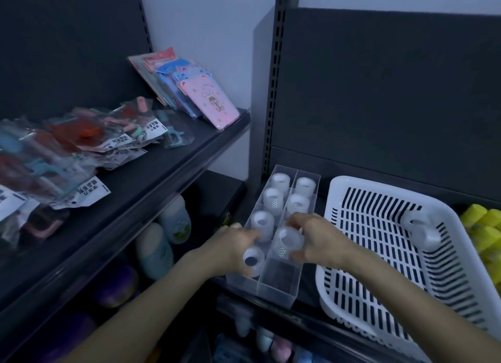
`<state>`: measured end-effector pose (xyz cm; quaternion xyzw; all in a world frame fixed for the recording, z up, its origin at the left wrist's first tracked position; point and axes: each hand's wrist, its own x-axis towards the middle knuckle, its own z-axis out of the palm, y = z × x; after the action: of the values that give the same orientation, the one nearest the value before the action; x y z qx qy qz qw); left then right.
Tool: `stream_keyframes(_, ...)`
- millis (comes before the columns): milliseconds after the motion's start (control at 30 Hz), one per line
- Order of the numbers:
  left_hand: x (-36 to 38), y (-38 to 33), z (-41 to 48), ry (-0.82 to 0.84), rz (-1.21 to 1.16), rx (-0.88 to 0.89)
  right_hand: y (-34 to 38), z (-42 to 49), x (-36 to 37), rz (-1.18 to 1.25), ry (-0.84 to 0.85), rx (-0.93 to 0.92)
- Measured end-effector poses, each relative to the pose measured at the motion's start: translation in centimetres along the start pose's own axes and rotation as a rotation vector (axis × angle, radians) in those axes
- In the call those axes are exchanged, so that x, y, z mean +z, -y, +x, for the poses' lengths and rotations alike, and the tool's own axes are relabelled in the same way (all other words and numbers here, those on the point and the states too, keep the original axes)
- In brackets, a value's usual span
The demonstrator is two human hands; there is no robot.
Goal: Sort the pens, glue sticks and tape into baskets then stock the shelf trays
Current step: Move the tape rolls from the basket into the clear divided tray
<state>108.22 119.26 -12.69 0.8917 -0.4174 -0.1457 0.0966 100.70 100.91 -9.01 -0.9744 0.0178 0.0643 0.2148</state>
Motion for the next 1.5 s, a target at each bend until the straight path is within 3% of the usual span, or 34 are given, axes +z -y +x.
stream_keyframes(300,-0.7,3.0,-1.4,-0.095,-0.139,-0.085,2.9,1.2,1.7,0.005,0.039,-0.062)
stream_keyframes(700,0.5,3.4,-2.1,-0.128,-0.219,-0.103,5.2,2.5,4.6,-0.296,0.051,-0.090)
stream_keyframes(900,-0.6,2.2,-1.5,-0.204,-0.228,-0.112,4.0,1.9,3.3,-0.188,-0.017,-0.091)
stream_keyframes(1033,-1.8,-0.3,0.7,-0.279,-0.262,-0.049,0.7,-0.4,-0.5,-0.076,-0.158,0.011)
stream_keyframes(1167,-2.3,-5.0,4.7,-0.291,-0.242,0.094,-6.0,-3.9,-3.7,-0.138,-0.248,0.239)
stream_keyframes(1333,-1.5,-12.0,11.2,-0.185,-0.150,0.227,-14.0,-8.0,-6.0,-0.241,-0.238,0.487)
stream_keyframes(1500,0.2,-17.7,18.3,-0.034,-0.074,0.298,-18.4,-9.0,-6.9,-0.277,-0.187,0.516)
